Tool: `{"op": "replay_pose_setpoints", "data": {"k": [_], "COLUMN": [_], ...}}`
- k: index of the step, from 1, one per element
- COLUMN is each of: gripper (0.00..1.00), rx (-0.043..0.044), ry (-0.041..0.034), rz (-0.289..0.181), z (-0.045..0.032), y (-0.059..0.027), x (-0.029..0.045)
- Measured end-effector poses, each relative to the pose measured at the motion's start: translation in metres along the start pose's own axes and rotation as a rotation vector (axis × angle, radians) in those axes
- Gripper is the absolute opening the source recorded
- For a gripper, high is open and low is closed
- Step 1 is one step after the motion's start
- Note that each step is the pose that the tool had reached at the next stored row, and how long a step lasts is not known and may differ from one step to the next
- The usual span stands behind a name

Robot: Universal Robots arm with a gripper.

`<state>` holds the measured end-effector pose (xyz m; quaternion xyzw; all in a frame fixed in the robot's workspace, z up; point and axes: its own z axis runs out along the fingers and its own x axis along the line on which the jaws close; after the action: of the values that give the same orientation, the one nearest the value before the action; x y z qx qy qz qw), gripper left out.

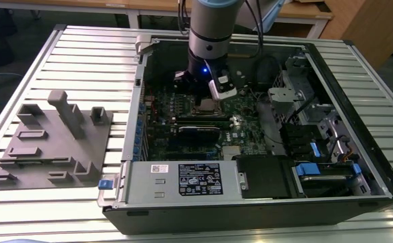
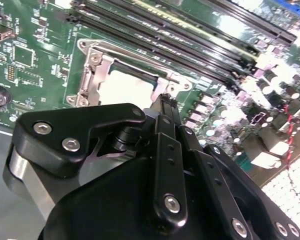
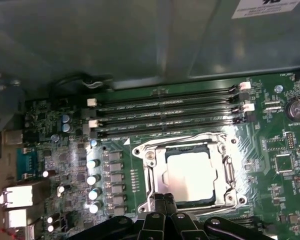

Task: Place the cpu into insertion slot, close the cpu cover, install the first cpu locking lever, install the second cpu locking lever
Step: 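Install the second cpu locking lever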

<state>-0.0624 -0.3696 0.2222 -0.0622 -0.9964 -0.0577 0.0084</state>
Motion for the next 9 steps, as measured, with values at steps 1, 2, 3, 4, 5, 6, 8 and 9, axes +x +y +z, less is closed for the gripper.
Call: {"op": "replay_pose_setpoints", "data": {"k": [1, 2, 3, 4, 5, 6, 8, 9], "gripper": [0.11, 0.11, 0.11, 0.11, 0.11, 0.11, 0.11, 0.11], "rx": [0.0001, 0.0001, 0.0002, 0.0002, 0.0002, 0.0003, 0.0005, 0.0005], "ry": [0.0, 0.0, 0.0, -0.0001, -0.0001, -0.0001, -0.0001, -0.0001], "rz": [0.0, 0.0, 0.0, 0.0, 0.0, 0.0, 0.0, 0.0], "z": [0.0003, 0.0006, 0.0009, 0.0012, 0.0015, 0.0017, 0.0021, 0.0023], "y": [0.001, 0.0021, 0.0032, 0.0044, 0.0055, 0.0065, 0.0083, 0.0091], "x": [-0.0012, -0.0023, -0.0036, -0.0052, -0.0068, -0.0084, -0.0114, -0.013]}}
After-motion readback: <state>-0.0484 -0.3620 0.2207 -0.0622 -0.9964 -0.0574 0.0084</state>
